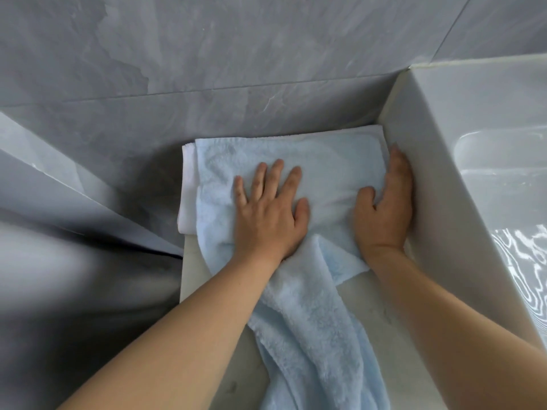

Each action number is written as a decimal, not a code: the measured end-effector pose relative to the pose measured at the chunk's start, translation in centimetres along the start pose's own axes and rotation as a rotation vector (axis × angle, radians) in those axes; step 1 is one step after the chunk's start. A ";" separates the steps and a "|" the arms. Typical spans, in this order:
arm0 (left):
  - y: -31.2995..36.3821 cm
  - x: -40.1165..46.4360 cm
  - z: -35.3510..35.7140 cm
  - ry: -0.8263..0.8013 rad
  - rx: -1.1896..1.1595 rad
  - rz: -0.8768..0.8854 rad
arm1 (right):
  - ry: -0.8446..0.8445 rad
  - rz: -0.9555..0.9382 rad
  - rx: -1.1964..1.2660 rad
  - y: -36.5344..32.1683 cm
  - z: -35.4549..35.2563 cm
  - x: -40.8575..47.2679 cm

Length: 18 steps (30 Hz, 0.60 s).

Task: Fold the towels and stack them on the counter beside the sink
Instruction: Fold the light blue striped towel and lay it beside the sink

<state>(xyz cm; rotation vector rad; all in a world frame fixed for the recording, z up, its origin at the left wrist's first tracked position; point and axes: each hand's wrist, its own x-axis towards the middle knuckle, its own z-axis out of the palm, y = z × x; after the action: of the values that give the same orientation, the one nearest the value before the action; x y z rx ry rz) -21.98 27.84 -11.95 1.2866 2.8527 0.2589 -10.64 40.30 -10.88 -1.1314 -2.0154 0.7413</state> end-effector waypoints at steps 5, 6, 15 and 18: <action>-0.1 0.2 0.3 0.004 0.001 -0.003 | 0.040 0.276 0.465 -0.2 -4.0 -7.9; -0.1 0.2 0.3 0.009 0.012 -0.004 | 0.044 0.312 0.431 0.2 -5.3 -10.1; 0.5 -1.2 -2.4 -0.059 -0.020 0.073 | -0.433 -0.066 -0.545 -0.2 -8.2 -13.8; 0.5 -7.8 -4.7 0.169 -0.098 0.103 | -0.428 -0.120 -0.536 0.5 -8.0 -13.8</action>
<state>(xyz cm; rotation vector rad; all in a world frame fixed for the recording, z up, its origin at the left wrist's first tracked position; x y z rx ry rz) -16.73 21.64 -7.74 1.4604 2.8688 0.5254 1.17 29.50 -10.60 -1.1942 -2.7277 0.4090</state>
